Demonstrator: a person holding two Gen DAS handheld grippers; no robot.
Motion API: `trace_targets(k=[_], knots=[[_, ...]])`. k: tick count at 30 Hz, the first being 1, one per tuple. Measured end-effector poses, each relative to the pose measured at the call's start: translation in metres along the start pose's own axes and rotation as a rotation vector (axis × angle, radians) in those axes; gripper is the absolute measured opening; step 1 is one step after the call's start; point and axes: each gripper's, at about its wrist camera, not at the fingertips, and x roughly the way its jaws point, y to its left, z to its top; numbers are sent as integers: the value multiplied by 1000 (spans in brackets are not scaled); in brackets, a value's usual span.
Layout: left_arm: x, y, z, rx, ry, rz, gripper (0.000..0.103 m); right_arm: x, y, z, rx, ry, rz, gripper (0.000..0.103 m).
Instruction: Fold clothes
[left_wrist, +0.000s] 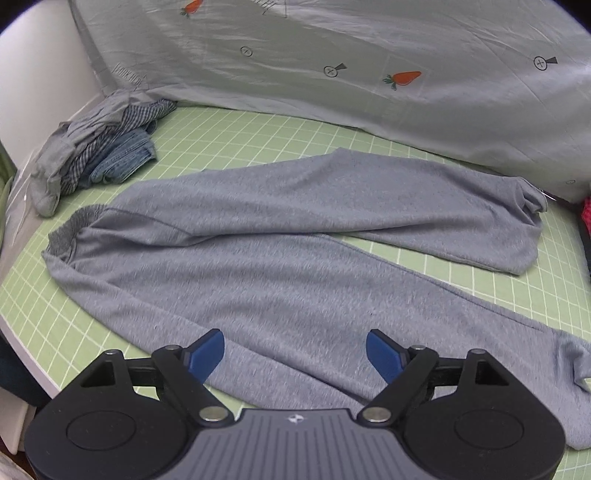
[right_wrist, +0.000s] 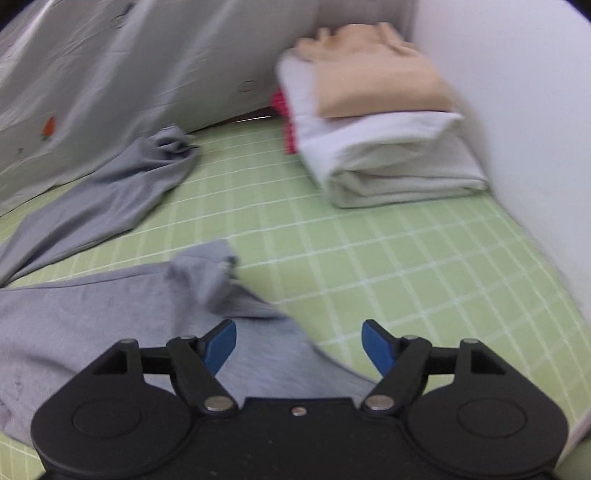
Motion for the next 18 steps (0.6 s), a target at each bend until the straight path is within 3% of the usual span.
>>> trace_targets(k=[6, 12, 13, 14, 16, 18], knots=[[8, -13, 11, 16, 4, -14, 86, 15, 21, 19, -36, -4, 99, 83], [26, -24, 27, 15, 28, -27, 86, 53, 32, 43, -103, 73, 170, 79], [29, -26, 30, 17, 28, -27, 86, 61, 32, 48, -106, 94, 199, 65], [31, -28, 34, 19, 28, -27, 86, 69, 32, 55, -110, 118, 228, 35], [35, -32, 43, 17, 19, -21, 86, 83, 36, 72, -134, 129, 245, 4], [40, -35, 51, 7, 14, -15, 86, 89, 37, 93, -142, 61, 230, 4]])
